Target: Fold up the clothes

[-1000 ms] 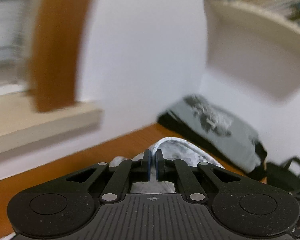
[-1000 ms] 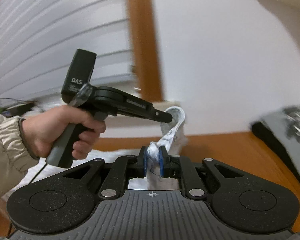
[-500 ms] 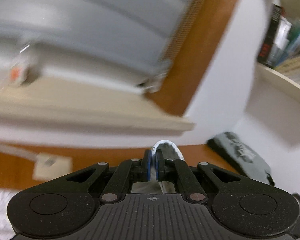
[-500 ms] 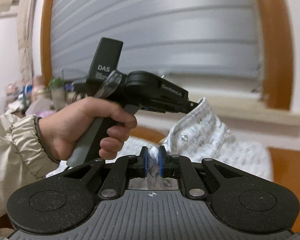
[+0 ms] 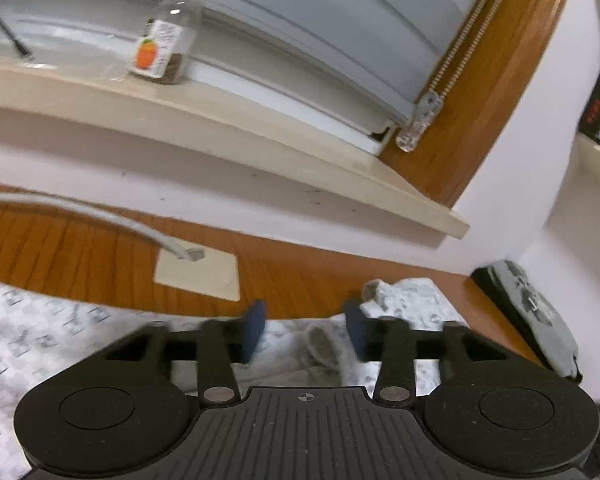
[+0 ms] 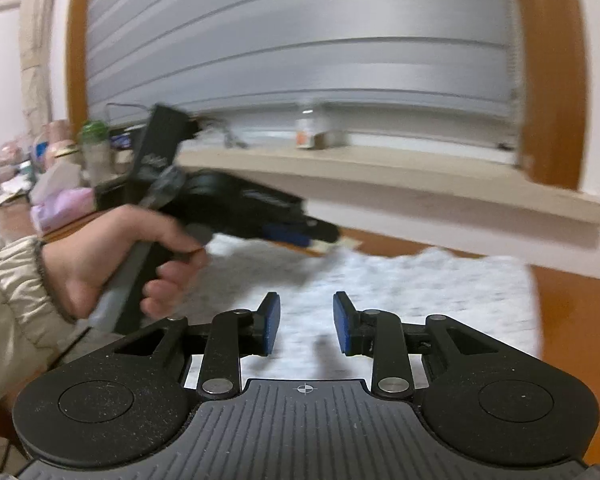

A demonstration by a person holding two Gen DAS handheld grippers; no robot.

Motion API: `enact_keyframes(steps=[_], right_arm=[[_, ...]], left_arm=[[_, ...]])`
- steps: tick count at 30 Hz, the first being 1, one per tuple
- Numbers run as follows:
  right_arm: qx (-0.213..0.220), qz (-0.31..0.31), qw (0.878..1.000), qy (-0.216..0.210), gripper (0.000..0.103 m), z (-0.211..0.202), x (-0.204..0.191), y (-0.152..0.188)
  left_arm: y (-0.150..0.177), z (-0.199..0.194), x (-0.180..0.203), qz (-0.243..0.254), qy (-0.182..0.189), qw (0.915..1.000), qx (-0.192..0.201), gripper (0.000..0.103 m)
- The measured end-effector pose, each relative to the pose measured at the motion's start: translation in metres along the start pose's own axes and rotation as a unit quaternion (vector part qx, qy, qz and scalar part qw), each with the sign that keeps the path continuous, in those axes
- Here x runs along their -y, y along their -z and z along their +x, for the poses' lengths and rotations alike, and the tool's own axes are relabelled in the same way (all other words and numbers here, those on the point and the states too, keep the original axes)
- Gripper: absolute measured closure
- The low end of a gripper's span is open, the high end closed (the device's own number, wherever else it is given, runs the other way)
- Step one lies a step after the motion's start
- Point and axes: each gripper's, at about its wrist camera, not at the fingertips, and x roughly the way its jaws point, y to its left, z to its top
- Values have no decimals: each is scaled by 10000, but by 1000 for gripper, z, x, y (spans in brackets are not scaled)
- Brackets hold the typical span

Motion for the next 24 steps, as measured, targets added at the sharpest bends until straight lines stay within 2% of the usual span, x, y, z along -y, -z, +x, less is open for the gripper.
enact_keyframes(steps=[3,8,15,17,20,24], right_arm=[[-34,133,9996,260,72,-9,22,-1],[-124,94,9993,329,72,-9,28,5],[-419,-198,9988,-146,71,9,-3,15],[-513,-318,9976,-341,65,14,-18,21],[-598,-499,9954,-553,64,18,-37,27],[-681,-696,9935,-594,64,26,-54,29]], left_arm=[[3,11,7,108,33,9998,-190,54],[10,26,9,163,-28,9992,-377,54],[3,37,12,350,-86,9980,-512,54],[1,40,12,366,-61,9977,-561,54],[0,43,12,413,-23,9971,-638,54],[2,43,15,530,-65,9966,-623,59]])
